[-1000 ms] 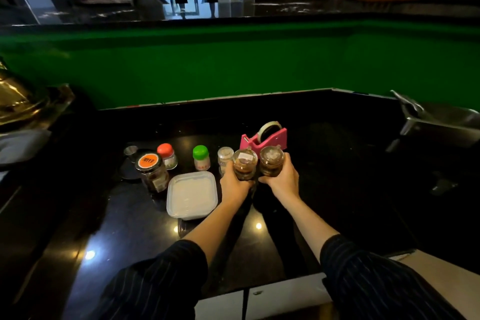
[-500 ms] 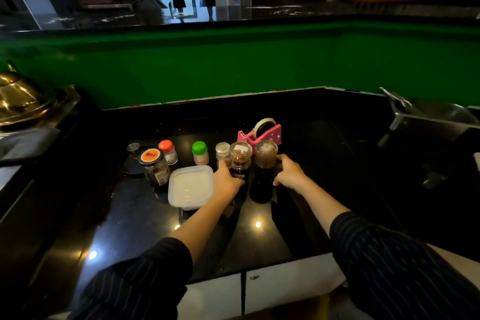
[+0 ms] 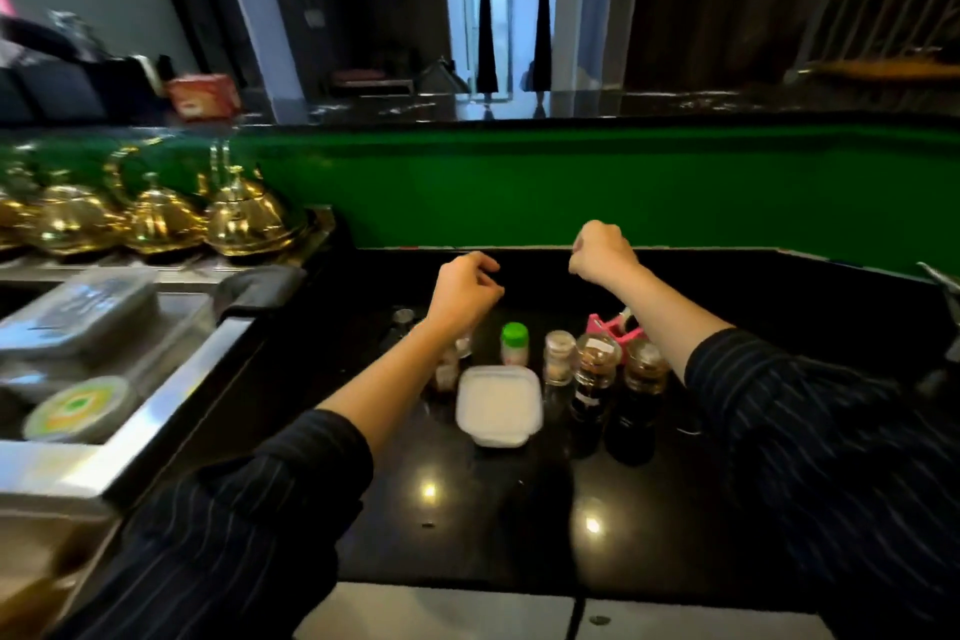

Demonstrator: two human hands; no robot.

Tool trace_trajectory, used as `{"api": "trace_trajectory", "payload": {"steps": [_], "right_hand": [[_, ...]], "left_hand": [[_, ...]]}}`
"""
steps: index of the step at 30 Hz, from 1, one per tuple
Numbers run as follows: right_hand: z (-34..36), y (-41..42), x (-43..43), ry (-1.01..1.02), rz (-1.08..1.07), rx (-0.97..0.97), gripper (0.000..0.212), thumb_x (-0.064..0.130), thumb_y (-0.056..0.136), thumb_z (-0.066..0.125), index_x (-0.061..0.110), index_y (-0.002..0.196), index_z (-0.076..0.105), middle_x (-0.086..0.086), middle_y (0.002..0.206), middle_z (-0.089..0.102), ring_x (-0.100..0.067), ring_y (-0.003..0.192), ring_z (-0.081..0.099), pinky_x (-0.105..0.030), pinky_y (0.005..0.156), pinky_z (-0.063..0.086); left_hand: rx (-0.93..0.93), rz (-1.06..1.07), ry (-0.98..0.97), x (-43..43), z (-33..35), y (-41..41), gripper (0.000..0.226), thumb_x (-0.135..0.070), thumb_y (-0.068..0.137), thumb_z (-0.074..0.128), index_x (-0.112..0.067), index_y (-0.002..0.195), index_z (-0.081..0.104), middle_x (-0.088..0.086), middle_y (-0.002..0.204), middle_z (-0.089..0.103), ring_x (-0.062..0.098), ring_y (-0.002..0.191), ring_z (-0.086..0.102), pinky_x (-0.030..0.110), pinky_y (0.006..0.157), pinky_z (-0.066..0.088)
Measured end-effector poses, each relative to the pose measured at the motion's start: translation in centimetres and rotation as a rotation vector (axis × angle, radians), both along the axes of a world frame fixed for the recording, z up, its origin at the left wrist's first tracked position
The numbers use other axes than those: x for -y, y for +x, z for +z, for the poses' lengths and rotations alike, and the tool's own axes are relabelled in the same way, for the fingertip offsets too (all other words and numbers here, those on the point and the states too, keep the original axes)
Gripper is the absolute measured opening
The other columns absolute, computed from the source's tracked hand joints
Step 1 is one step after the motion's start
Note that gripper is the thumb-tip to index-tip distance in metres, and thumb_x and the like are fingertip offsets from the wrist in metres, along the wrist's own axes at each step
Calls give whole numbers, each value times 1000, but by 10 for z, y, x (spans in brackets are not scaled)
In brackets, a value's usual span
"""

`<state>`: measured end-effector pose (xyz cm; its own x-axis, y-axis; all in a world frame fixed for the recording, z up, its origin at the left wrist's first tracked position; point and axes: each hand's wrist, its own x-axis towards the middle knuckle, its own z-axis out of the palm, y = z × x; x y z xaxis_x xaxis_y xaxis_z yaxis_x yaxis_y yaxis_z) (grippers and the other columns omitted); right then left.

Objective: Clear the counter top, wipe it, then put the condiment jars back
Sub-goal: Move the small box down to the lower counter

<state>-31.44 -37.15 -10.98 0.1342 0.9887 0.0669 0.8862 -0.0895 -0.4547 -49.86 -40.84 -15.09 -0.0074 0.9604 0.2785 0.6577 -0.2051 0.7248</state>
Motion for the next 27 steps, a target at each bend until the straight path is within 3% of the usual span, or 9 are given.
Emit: {"api": "trace_trajectory", "payload": {"steps": [2, 5, 15, 23, 27], "right_hand": [[7, -41, -18, 26, 137, -81, 33, 14, 82, 72, 6, 113, 65, -16, 117, 64, -32, 108, 61, -37, 88, 51], [12, -105, -41, 63, 319, -130, 47, 19, 79, 75, 9, 123, 61, -14, 124, 62, -29, 115, 58, -37, 95, 49], [49, -297, -155, 235, 592, -245, 47, 23, 89, 67, 11, 132, 52, -9, 127, 57, -25, 113, 56, -40, 92, 50], [100, -409, -251, 470, 648, -132, 49, 31, 93, 61, 11, 135, 45, -9, 135, 52, -26, 124, 49, -40, 96, 44], [97, -444, -295, 511, 688, 0, 50, 37, 95, 57, 10, 136, 47, -9, 133, 55, -26, 122, 51, -39, 95, 44]], "left_hand": [[-27, 54, 42, -9, 18, -34, 31, 1, 74, 67, -3, 105, 65, 13, 84, 74, 9, 68, 62, 4, 60, 39], [-95, 132, 72, -26, 44, -95, 35, -5, 77, 69, -6, 111, 62, 9, 90, 73, 16, 84, 66, 16, 74, 45], [-230, 365, 190, -112, 121, -303, 24, -4, 77, 70, -6, 101, 69, 9, 91, 72, 19, 86, 67, 23, 77, 50], [-302, 433, 259, -217, 179, -412, 27, -11, 81, 68, -4, 107, 67, 12, 102, 70, 22, 91, 66, 26, 77, 51], [-282, 510, 275, -272, 185, -447, 37, -14, 80, 66, -5, 116, 62, 17, 113, 62, 29, 104, 58, 33, 87, 46]]}}
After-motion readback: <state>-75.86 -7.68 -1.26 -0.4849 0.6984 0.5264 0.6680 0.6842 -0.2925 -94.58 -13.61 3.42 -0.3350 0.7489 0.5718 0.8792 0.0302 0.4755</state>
